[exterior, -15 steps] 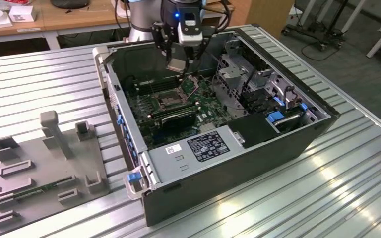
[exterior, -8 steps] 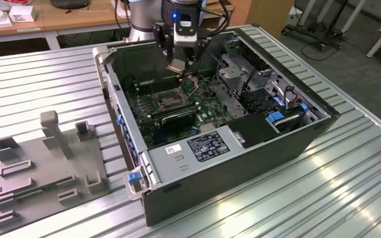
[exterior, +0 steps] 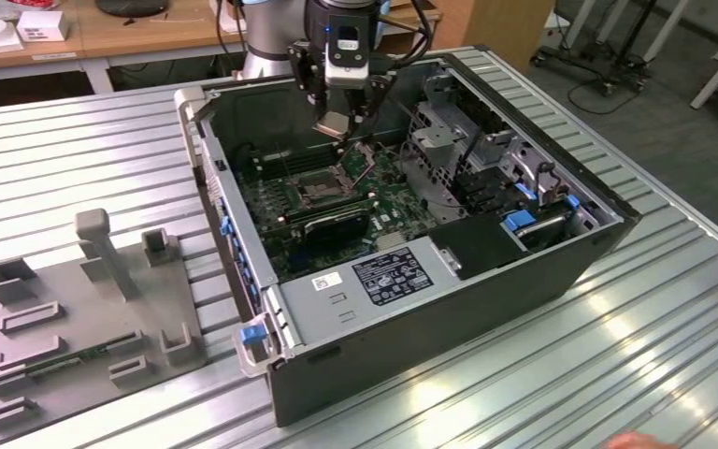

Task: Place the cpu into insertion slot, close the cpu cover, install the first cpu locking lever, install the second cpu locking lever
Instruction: 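Place the cpu into insertion slot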

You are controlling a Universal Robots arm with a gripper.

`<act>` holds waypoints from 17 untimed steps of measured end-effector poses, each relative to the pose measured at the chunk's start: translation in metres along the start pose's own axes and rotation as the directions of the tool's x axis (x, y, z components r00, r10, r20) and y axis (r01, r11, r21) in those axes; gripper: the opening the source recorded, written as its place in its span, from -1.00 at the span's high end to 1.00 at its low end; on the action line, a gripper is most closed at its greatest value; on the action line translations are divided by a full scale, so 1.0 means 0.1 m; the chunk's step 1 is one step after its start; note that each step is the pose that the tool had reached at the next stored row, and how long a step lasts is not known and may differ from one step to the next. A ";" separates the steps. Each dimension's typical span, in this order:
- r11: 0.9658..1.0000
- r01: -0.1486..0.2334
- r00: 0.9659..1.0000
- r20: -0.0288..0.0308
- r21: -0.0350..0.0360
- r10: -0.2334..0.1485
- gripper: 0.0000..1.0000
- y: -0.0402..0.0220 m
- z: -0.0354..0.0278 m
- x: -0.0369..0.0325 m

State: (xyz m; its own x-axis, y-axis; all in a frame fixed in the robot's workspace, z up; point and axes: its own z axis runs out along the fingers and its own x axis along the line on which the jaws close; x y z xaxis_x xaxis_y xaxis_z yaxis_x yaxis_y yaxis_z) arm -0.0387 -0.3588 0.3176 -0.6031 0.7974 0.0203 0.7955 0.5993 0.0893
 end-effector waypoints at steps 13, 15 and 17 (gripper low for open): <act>0.998 -0.065 0.998 0.006 -0.002 0.065 -0.08 0.000 0.003 0.000; 0.995 -0.102 0.995 0.009 -0.003 0.102 -0.08 0.000 0.005 0.000; 0.990 -0.137 0.990 0.012 -0.004 0.138 -0.08 -0.001 0.007 0.000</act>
State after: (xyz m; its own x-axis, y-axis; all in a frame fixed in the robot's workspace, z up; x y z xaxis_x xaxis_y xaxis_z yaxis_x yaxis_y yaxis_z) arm -0.0387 -0.3588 0.3169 -0.4872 0.8731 0.0203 0.8706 0.4837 0.0893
